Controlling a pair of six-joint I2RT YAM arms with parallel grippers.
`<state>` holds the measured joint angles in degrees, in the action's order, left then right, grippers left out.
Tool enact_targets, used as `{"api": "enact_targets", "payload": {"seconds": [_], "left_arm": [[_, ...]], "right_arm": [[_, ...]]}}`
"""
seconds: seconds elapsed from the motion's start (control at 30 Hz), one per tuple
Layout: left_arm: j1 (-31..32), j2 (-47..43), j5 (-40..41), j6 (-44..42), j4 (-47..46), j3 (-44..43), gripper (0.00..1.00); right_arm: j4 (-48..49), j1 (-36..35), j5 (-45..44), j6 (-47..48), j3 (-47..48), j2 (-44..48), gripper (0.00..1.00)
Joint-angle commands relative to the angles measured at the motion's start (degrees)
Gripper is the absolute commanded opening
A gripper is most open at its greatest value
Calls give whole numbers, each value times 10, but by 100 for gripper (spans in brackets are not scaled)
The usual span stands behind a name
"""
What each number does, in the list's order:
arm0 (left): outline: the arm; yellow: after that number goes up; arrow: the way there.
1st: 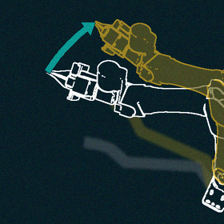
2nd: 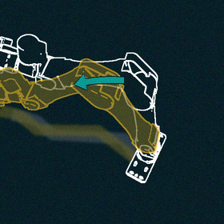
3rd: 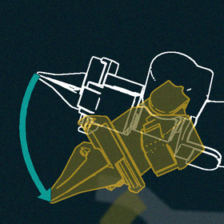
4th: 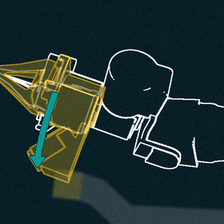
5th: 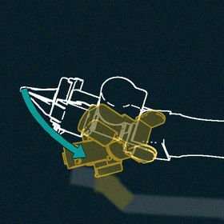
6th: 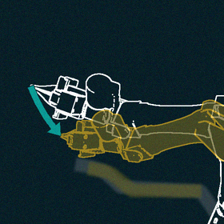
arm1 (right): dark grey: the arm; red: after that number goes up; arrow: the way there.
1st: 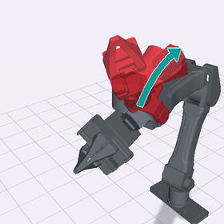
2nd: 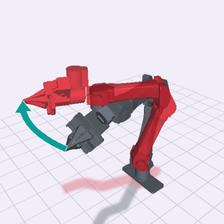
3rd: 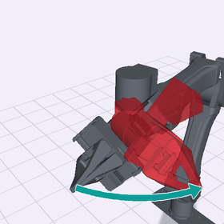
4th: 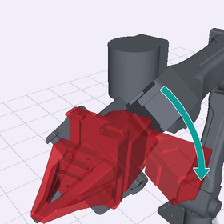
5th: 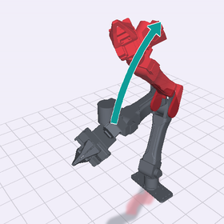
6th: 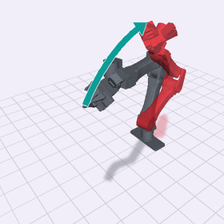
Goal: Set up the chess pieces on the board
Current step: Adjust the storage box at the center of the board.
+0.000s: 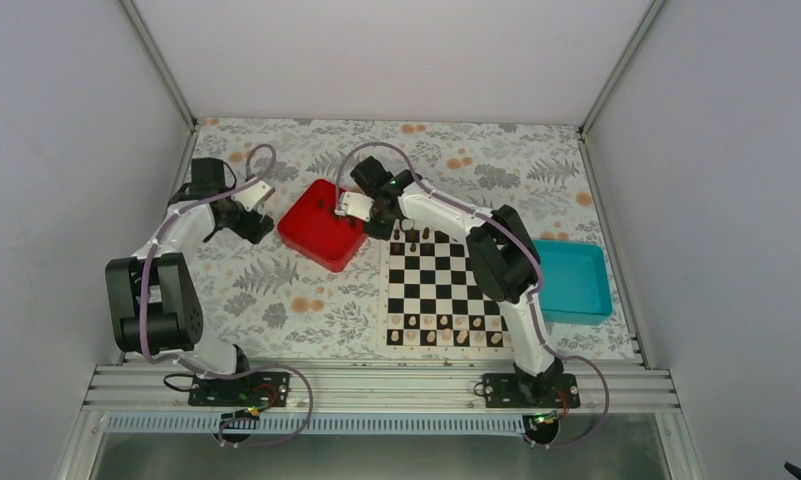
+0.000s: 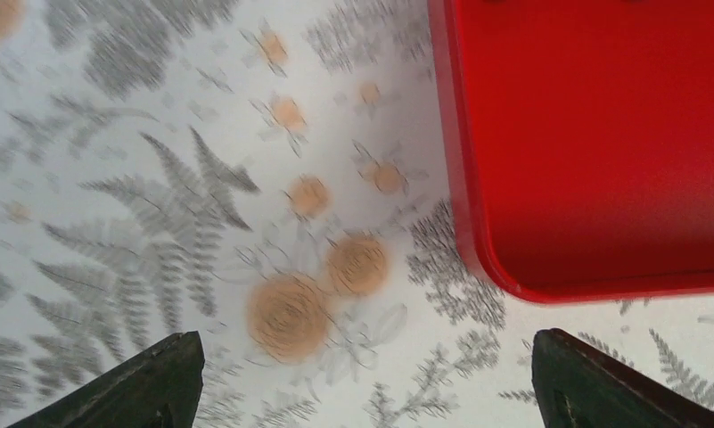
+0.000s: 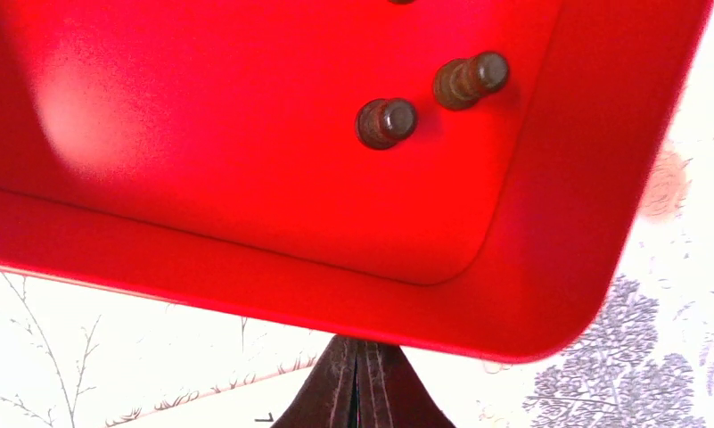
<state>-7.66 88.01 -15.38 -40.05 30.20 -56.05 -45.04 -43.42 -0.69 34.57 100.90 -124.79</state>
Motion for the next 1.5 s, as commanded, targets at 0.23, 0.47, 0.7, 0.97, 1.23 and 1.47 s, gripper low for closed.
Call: {"api": "enact_targets", "payload": {"seconds": [0.23, 0.47, 0.7, 0.97, 1.23, 1.47], "left_arm": [[16, 88, -42, 13, 60, -181, 92], [58, 151, -44, 26, 51, -204, 91], [60, 187, 5, 42, 31, -192, 91], [60, 175, 39, 34, 20, -141, 88], [68, 114, 42, 1, 30, -56, 85], [74, 41, 23, -12, 54, 2, 85]], "right_arm": [[-4, 1, 23, 4, 64, -24, 4], [-3, 1, 21, -1, 64, -30, 4], [2, 1, 24, -6, 66, -39, 4], [2, 1, 18, -8, 79, -52, 4], [0, 1, 17, -8, 72, -46, 4], [-17, 0, 29, -6, 51, -19, 5]]}}
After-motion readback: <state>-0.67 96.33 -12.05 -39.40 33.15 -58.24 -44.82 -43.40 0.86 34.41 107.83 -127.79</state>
